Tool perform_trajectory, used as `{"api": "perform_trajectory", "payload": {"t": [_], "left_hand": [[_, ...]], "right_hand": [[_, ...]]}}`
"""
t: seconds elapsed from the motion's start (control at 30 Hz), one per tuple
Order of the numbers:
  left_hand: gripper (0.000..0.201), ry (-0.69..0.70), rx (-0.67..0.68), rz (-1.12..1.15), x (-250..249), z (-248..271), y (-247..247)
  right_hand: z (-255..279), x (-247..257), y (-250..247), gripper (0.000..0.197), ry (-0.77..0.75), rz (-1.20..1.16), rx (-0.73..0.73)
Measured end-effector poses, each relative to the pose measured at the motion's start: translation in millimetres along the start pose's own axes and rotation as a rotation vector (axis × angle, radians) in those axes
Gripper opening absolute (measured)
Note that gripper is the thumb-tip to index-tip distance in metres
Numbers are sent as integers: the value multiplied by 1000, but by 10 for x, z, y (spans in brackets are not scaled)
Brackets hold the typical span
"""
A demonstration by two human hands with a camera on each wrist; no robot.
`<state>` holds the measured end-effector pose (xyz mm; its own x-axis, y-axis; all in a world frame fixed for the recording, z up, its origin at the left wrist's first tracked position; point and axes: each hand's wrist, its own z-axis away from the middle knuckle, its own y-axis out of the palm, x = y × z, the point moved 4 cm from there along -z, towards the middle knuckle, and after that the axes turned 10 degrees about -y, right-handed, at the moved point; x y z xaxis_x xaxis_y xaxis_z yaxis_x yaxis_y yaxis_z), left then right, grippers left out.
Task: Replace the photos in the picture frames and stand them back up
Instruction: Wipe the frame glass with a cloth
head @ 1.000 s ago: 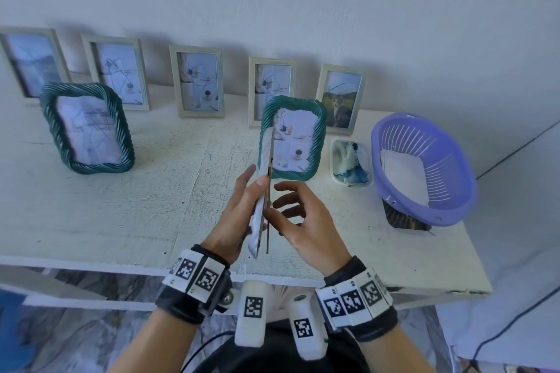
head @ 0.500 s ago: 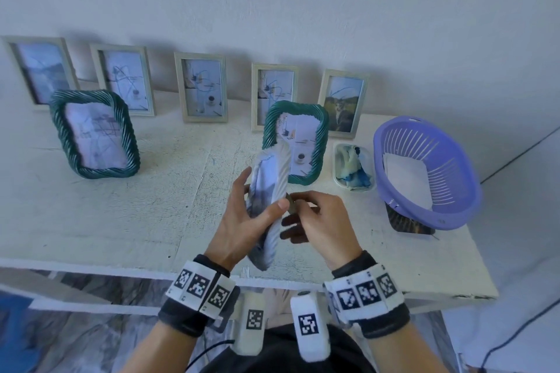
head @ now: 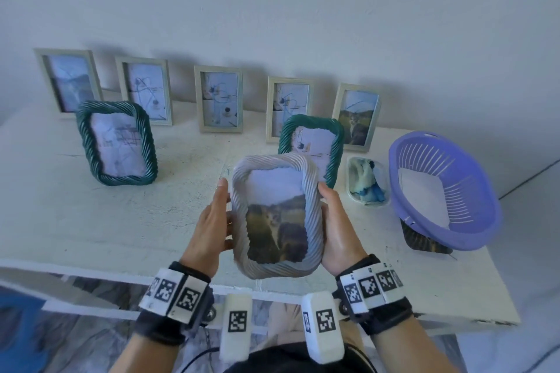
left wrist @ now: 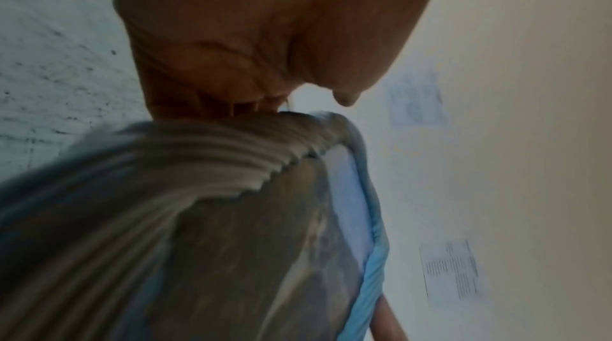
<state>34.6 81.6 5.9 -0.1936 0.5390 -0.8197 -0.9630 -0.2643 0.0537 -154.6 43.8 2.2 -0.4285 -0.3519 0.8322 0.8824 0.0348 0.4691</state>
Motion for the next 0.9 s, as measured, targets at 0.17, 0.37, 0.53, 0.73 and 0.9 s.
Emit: {"api": "perform_trajectory", "payload": {"t": [0.17, 0.37, 0.53, 0.73, 0.9], "left_hand": [[100, -145, 141, 79, -4, -258, -236], [67, -60, -23, 112, -290, -435, -402], [71, 24, -89, 36, -691, -774, -507], [86, 101, -158, -9, -1031, -1280, -599], [117, 44, -96, -89, -829, -2101, -784]], "right_hand": [[-201, -107, 160, 61, -33, 53, 39], [-513, 42, 408, 32, -204, 362, 50], [-884, 251, 649, 16, -520, 722, -11], [-1185, 379, 872, 35, -587, 972, 38], [-1344, 328, 860, 42, -521, 1019, 35]]}}
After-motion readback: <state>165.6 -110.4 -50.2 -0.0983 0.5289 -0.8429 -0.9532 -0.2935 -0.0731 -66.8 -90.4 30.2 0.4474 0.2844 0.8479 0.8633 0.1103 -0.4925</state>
